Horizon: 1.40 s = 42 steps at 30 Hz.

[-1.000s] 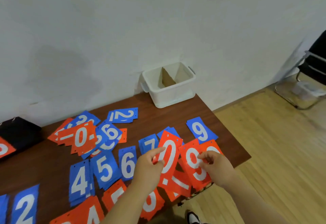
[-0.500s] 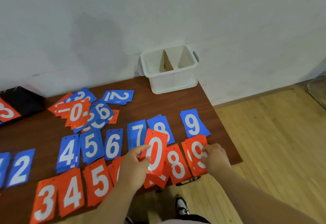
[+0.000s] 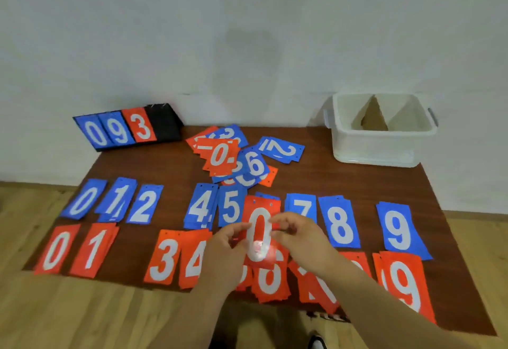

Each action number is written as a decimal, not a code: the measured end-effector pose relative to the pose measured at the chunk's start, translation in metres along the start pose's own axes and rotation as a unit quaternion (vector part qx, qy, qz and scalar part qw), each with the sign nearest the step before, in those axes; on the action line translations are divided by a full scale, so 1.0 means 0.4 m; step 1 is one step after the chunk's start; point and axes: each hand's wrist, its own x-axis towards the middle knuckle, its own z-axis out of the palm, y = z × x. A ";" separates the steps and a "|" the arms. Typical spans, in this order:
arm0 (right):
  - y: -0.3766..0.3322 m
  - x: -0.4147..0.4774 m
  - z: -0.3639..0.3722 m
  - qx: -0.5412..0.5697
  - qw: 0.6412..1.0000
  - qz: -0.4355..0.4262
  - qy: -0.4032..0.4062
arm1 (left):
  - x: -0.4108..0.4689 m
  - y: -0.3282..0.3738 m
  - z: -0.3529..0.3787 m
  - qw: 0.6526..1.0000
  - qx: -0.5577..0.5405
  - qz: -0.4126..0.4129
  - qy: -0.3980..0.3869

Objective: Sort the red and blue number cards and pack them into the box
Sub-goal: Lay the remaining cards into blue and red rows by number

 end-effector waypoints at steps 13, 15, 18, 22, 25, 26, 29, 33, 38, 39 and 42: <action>-0.325 0.299 0.863 -0.171 0.975 -0.073 -0.121 | 0.183 -0.363 -0.796 0.987 -0.001 -0.057 0.150; -0.361 0.332 0.985 -0.188 0.969 -0.084 -0.138 | 0.207 -0.426 -0.902 0.983 0.017 -0.069 0.167; -0.400 0.376 1.143 -0.201 0.964 -0.076 -0.158 | 0.248 -0.504 -1.034 0.980 0.054 -0.082 0.173; -0.408 0.445 1.294 -0.224 0.957 -0.047 -0.180 | 0.324 -0.608 -1.142 0.976 0.102 -0.099 0.165; -0.390 0.492 1.366 -0.247 0.951 -0.031 -0.184 | 0.377 -0.667 -1.179 0.977 0.118 -0.110 0.142; -0.382 0.505 1.384 -0.260 0.948 -0.029 -0.184 | 0.395 -0.687 -1.184 0.976 0.132 -0.110 0.137; -0.363 0.536 1.428 -0.294 0.938 -0.023 -0.184 | 0.432 -0.727 -1.191 0.973 0.160 -0.113 0.125; -0.352 0.558 1.460 -0.344 0.921 -0.038 -0.178 | 0.459 -0.759 -1.190 0.968 0.194 -0.108 0.117; -0.360 0.564 1.460 -0.418 0.888 -0.068 -0.179 | 0.464 -0.760 -1.178 0.933 0.325 -0.091 0.125; -0.368 0.565 1.452 -0.424 0.885 -0.072 -0.180 | 0.463 -0.753 -1.177 0.928 0.337 -0.099 0.128; -0.405 0.561 1.401 -0.422 0.889 -0.077 -0.163 | 0.456 -0.718 -1.175 0.921 0.347 -0.107 0.141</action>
